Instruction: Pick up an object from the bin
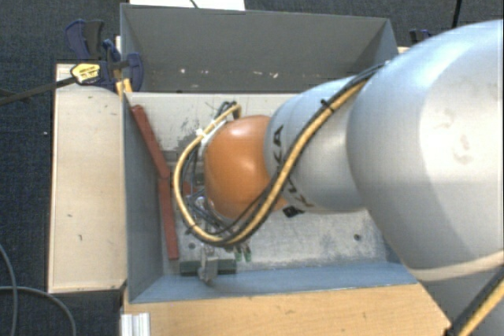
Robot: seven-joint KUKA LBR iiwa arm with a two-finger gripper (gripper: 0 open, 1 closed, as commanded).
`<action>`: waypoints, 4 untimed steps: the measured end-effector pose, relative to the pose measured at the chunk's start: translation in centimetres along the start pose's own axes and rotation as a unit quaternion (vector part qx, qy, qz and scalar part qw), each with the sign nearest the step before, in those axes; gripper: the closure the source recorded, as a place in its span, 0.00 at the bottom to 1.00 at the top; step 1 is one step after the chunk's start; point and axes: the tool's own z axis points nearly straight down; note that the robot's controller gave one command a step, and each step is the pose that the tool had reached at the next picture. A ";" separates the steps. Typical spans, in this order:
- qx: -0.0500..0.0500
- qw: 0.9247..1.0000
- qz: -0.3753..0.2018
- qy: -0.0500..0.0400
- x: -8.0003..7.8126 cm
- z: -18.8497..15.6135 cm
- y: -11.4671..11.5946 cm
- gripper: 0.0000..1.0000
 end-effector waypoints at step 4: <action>0.001 0.999 0.047 0.002 -5.0 1.2 -5.1 1.00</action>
Offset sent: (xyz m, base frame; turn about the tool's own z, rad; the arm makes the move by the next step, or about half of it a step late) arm 0.0694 -0.0551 0.0175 -0.1680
